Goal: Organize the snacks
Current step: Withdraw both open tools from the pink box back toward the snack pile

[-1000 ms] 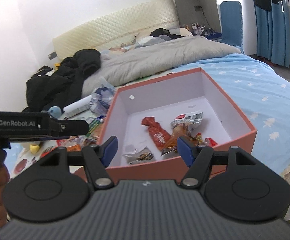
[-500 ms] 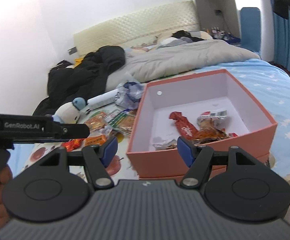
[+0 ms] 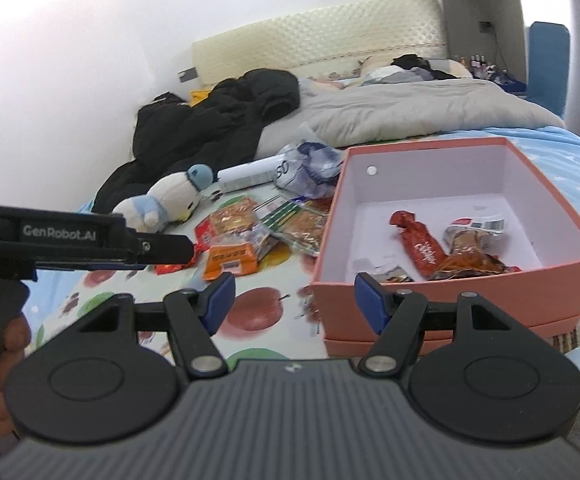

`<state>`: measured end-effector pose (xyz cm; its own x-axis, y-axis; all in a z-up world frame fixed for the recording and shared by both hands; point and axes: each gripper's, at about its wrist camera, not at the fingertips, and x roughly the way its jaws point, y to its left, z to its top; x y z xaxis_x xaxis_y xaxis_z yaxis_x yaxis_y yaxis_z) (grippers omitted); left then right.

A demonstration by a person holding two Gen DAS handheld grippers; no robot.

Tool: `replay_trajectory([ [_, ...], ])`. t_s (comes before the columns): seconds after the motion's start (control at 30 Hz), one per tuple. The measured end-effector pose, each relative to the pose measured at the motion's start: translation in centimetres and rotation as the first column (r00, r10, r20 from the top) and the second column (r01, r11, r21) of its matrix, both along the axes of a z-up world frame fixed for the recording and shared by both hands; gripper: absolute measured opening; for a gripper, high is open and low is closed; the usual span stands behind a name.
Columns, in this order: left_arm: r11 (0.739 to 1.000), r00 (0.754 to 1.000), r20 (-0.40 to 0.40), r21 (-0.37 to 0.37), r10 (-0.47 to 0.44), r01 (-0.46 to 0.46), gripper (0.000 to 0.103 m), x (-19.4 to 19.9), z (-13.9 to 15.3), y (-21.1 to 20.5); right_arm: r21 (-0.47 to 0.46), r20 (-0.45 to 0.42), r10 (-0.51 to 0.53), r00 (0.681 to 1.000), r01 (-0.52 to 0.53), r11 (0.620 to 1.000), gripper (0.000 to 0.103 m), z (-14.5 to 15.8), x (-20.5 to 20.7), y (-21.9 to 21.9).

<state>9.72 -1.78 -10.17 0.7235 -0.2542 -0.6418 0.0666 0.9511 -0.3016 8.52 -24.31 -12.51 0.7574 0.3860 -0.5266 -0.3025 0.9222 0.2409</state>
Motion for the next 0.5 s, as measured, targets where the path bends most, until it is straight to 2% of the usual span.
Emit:
replay_trajectory([
  [0.23,0.999,0.999,-0.003,0.004,0.036,-0.036,0.068,-0.3,-1.2,2.9,0.005,-0.011,0.037,0.999,-0.037,0.999,0.068,-0.8,-0.1,2.3],
  [0.5,0.992,0.991,-0.026,0.007,0.128,-0.128,0.069,0.1,-3.4,7.1,-0.01,-0.026,0.116,0.993,-0.116,0.993,0.068,-1.9,0.4,5.6],
])
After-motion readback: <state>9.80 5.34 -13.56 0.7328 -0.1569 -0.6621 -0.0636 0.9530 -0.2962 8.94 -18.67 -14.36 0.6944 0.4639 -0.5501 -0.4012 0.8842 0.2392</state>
